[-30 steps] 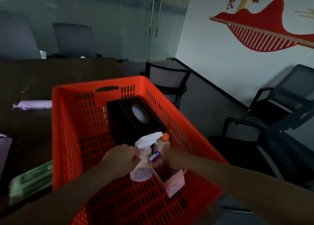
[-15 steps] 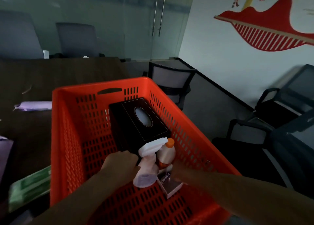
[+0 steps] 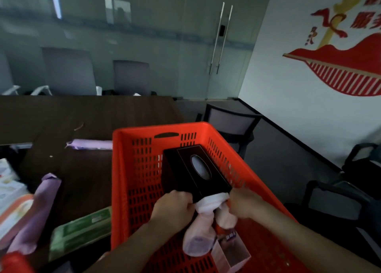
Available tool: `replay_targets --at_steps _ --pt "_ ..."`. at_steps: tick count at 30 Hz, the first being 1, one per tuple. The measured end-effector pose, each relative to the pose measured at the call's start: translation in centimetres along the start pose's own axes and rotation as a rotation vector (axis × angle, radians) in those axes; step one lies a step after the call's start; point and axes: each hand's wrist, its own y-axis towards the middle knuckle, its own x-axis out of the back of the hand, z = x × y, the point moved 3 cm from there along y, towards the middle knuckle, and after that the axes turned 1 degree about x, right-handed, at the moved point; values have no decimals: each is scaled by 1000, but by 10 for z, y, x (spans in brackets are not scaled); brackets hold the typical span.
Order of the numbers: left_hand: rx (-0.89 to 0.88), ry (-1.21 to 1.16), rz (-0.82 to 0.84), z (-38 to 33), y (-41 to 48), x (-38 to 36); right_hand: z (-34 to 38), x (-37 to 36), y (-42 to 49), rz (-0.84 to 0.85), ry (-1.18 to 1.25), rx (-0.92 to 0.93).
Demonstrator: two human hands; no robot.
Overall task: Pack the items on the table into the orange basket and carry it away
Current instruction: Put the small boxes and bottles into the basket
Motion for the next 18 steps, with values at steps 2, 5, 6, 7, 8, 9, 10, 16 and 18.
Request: replay_targets --at_steps 2,5,6,7,8,9,10,16,18 --pt "12 -99 -90 10 -5 19 13 43 -20 -82 -23 32" --pt "34 -132 -223 36 -12 62 38 94 -50 -248 71 154" --pt "48 -164 -259 49 -16 77 51 106 -57 -294 162 216" --pt "76 -207 -292 64 -23 92 68 114 -64 -312 273 295" --pt "99 -254 -323 79 -29 104 86 119 -68 -300 403 373" --pt "140 -294 -345 95 -36 115 105 120 -70 -258 543 441" --pt "177 -328 -356 110 -42 122 125 119 -72 -205 674 492" --pt "525 -470 -318 222 -100 98 250 70 -56 188 845 581" --pt "660 -466 -241 251 -130 81 293 40 -50 275 673 553"
